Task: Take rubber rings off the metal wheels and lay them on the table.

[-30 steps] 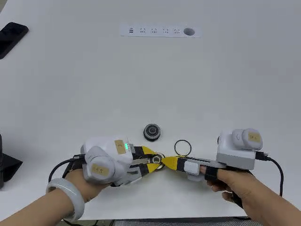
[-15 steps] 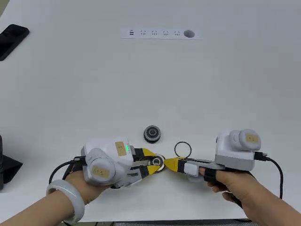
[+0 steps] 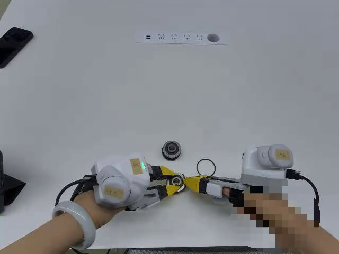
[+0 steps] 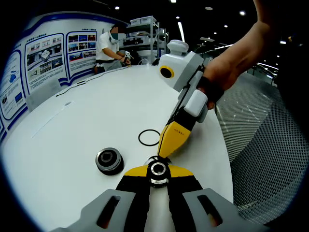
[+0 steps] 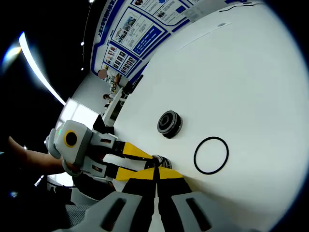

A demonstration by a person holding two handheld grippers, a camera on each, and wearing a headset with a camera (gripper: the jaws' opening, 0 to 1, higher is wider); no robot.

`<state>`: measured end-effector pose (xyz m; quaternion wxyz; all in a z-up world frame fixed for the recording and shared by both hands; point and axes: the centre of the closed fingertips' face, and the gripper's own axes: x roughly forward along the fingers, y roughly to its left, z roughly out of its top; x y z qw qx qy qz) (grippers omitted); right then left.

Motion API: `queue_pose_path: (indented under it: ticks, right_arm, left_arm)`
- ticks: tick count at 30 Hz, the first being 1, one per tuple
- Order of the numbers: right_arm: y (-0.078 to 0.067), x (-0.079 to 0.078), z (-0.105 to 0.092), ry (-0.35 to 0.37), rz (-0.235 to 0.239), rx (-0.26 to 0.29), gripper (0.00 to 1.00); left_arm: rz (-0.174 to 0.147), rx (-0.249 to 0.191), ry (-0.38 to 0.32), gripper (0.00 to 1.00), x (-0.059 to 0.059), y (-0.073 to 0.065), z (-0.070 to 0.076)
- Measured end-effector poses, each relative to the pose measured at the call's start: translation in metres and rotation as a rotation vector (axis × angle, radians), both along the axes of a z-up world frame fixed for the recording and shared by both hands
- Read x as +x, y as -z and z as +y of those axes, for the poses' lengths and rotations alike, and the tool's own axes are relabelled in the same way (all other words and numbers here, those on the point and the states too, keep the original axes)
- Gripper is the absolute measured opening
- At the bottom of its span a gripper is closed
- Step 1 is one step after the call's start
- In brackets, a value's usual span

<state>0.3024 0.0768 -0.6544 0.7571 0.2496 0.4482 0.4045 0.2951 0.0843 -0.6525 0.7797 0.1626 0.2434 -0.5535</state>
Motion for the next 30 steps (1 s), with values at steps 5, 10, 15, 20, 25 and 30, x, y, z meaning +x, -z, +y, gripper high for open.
queue_pose_path:
  ticks: [5,10,15,20,25,30]
  right_arm:
    - [-0.003,-0.001,0.004,-0.005,-0.004,0.013,0.02]
    - [-0.008,-0.002,0.009,-0.015,-0.005,0.035,0.02]
    - [-0.017,0.001,0.013,-0.027,-0.030,0.049,0.02]
    - [-0.010,0.002,0.006,0.006,0.003,0.047,0.02]
    - [-0.007,0.002,0.002,0.014,0.010,0.035,0.02]
    - [-0.004,0.001,0.002,0.018,0.014,0.026,0.02]
  left_arm:
    - [-0.001,0.000,0.002,0.13,0.000,-0.001,0.000]
    - [-0.001,-0.001,0.002,0.13,0.000,0.000,0.000]
    - [-0.001,-0.002,0.000,0.13,0.000,0.000,0.001]
    - [-0.001,-0.001,0.001,0.13,0.000,0.000,0.001]
    - [-0.003,0.002,0.002,0.13,0.000,0.001,0.001]
    - [0.001,-0.008,-0.003,0.14,0.000,0.000,0.001]
